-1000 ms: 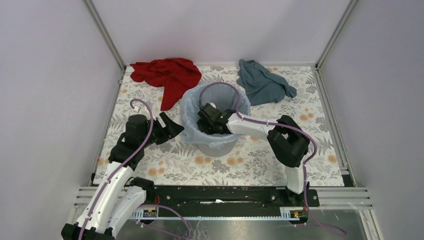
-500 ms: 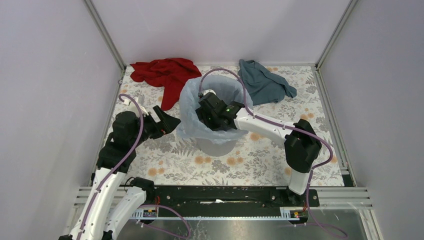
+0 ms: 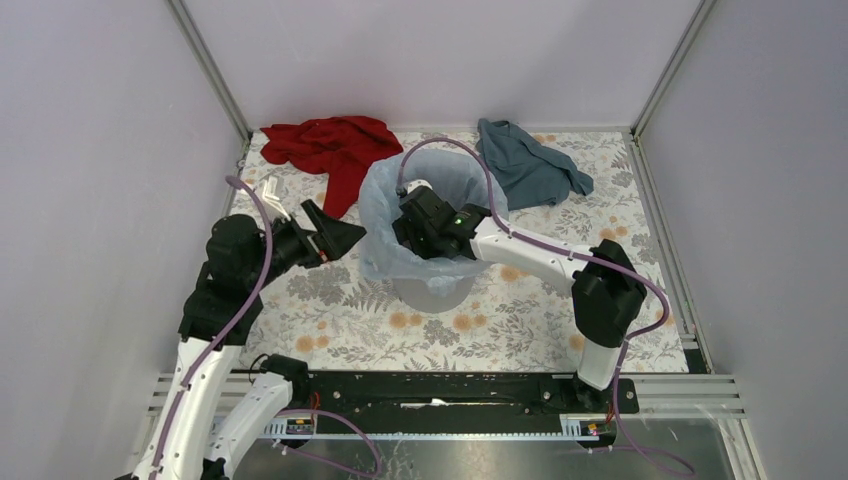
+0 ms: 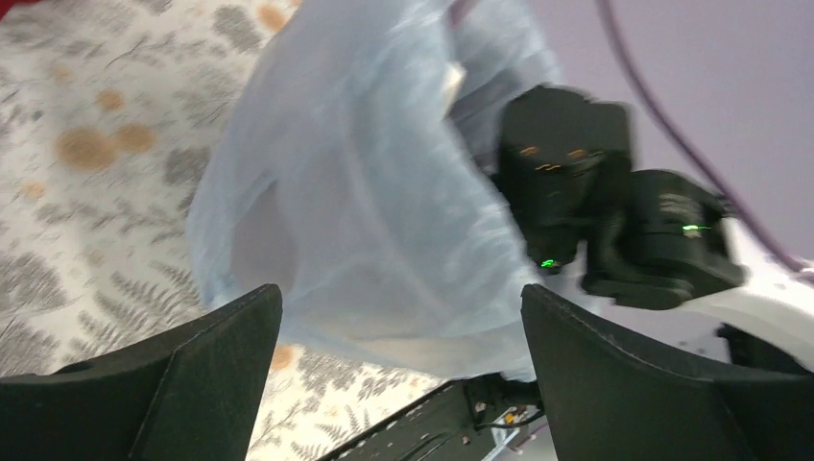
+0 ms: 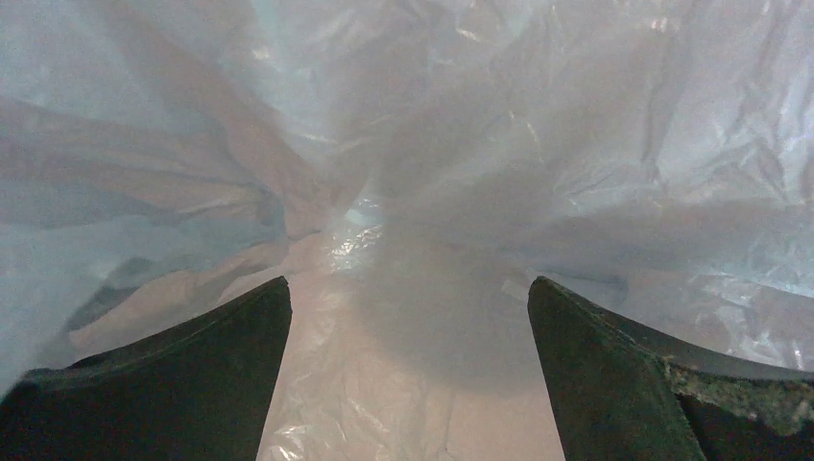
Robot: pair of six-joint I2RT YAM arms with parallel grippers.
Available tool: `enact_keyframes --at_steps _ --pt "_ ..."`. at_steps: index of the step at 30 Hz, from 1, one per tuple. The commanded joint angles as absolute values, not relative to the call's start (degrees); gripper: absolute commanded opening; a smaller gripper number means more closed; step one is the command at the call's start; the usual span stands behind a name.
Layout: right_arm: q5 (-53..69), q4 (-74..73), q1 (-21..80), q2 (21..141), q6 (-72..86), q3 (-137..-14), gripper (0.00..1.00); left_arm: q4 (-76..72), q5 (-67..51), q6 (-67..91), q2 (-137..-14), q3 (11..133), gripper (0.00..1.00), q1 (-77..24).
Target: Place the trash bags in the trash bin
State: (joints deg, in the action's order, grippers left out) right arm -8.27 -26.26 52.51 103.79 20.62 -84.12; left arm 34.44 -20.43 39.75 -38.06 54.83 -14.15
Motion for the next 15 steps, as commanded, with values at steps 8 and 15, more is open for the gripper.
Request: enact_keyframes --at_steps 8,15 --pt "-7.89 -24.86 52.65 101.73 20.15 -83.72 0.96 21.29 -22.97 43.60 -50.52 58.03 0.98 -14.63" --pt "-8.25 -24.20 52.65 100.35 20.35 -83.22 0.88 22.07 -18.20 40.39 -53.13 55.28 0.89 -18.87"
